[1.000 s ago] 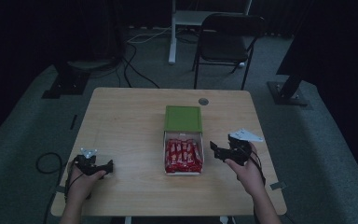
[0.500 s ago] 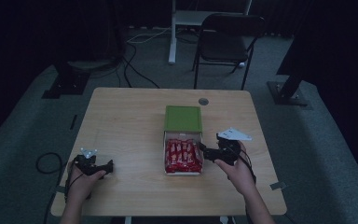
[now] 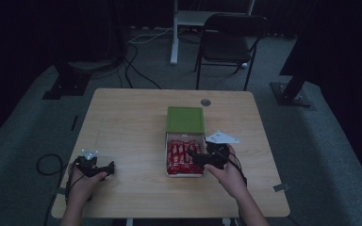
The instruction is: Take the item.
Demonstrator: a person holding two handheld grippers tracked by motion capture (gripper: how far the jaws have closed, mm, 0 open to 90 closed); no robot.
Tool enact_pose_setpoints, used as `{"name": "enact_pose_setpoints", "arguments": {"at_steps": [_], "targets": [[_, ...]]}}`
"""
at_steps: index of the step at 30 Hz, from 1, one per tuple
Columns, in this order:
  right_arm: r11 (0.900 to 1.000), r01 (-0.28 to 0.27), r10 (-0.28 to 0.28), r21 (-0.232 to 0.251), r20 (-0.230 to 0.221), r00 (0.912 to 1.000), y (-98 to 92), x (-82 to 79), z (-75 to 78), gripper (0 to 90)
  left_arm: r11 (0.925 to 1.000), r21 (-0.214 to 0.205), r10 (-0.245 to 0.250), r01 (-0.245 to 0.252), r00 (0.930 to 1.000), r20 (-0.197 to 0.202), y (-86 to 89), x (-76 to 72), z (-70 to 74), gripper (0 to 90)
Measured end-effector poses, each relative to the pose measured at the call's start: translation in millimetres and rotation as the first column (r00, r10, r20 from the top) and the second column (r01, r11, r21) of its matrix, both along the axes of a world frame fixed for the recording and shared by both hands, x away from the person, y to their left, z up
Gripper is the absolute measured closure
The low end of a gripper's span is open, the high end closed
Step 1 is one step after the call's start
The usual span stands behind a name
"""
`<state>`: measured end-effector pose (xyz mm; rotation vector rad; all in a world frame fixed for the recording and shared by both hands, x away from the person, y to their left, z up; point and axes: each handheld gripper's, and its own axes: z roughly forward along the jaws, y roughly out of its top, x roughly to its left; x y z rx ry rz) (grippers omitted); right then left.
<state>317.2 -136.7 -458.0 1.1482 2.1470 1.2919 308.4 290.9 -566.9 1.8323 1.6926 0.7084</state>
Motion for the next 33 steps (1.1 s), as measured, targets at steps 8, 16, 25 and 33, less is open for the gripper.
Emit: {"name": "enact_pose_setpoints", "arguments": {"at_steps": [8, 16, 25, 33], "targets": [[0.9995, -0.032, 0.032, -0.008, -0.020, 0.9993, 17.5, -1.9, -7.5, 19.4, 1.0000, 0.000, 0.000, 0.000, 1.0000, 0.000, 0.0, 0.0, 0.0, 1.7], [0.9987, -0.044, 0.043, -0.025, -0.043, 0.9982, 28.1, -4.0, -14.6, 22.1, 1.0000, 0.000, 0.000, 0.000, 1.0000, 0.000, 0.0, 0.0, 0.0, 1.7], [0.9991, -0.027, 0.026, -0.033, -0.035, 0.9991, 30.1, -4.1, -18.5, 33.2, 1.0000, 0.000, 0.000, 0.000, 1.0000, 0.000, 0.0, 0.0, 0.0, 1.7], [0.9996, -0.028, 0.027, -0.006, -0.068, 0.9973, 32.8, -5.9, -20.0, 42.9, 1.0000, 0.000, 0.000, 0.000, 1.0000, -0.001, 0.0, 0.0, 0.0, 1.7]]}}
